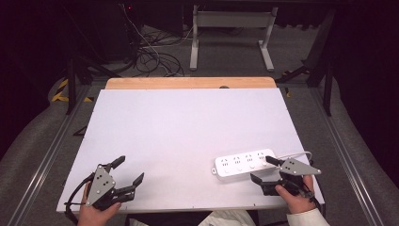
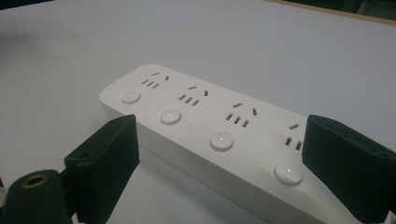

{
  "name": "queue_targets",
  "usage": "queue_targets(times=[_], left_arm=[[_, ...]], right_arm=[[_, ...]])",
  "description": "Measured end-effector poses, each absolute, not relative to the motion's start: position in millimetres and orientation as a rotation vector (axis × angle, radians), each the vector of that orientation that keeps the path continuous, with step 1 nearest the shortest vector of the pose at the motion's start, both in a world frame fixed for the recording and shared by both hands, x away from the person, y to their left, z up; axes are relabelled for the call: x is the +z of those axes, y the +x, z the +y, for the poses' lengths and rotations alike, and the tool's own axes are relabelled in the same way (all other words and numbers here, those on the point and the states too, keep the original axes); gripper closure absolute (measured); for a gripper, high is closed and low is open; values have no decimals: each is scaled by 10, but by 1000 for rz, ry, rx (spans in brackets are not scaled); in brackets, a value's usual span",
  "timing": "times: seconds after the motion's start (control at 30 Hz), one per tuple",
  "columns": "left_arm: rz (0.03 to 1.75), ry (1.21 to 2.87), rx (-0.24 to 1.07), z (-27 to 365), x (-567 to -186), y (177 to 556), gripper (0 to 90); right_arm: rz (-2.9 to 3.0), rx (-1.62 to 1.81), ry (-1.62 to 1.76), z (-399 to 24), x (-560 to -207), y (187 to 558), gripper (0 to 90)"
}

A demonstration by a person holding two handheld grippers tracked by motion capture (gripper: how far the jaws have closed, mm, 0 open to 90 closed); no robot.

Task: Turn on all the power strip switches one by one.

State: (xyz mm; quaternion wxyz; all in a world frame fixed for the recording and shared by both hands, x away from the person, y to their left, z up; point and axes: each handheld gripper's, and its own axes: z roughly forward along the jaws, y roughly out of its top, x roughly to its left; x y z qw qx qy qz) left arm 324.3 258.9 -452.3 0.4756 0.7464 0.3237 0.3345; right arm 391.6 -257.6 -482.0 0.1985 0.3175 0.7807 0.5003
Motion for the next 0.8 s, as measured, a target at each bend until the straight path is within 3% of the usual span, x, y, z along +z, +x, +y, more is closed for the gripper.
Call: queue_targets(times=[0.2,0.4,0.8], left_arm=[[804,1821,837,2586,-4527,3270,212],[833,1772,745,2605,-4510,3279,192],[817,1793,781,2581,-4523,3294,192]], right_arm=[[2163,1403,861,-2563,-4805,3910,116],[2154,1413,846,-2560,-4784,3896,130],[2149,1417,837,-2560,-4770,3881,136]])
